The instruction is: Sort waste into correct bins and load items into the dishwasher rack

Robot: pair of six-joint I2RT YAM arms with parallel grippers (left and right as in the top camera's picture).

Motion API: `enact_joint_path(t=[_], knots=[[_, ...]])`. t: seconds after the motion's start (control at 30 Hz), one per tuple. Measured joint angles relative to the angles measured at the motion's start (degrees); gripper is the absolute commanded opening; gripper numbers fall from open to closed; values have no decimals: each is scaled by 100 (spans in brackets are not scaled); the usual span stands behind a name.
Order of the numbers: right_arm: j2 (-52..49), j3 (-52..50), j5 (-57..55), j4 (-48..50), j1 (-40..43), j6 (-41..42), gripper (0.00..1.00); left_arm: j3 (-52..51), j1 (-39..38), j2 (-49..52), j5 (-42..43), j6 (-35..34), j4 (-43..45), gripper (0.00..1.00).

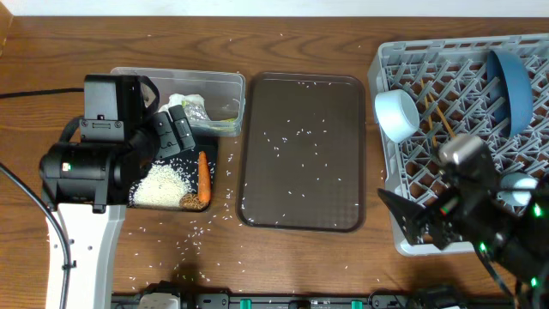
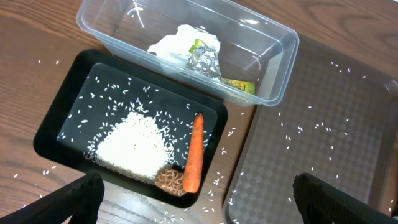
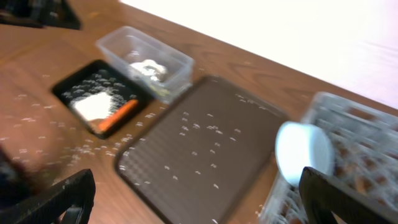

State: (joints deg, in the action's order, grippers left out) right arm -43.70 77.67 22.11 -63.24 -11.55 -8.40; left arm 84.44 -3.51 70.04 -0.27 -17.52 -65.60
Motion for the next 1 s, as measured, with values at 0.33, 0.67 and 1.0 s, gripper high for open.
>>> enact_joint_path(t=[0.33, 0.67, 1.0], knots=[[935, -695, -1115, 372, 87, -269, 99, 2, -2, 0, -2, 0, 2, 98], [2439, -3816, -964, 2201, 603, -439, 99, 0, 0, 0, -15, 0, 4, 98], [3960, -6293, -835, 3757, 603, -79, 99, 0, 0, 0, -15, 2, 0, 98]])
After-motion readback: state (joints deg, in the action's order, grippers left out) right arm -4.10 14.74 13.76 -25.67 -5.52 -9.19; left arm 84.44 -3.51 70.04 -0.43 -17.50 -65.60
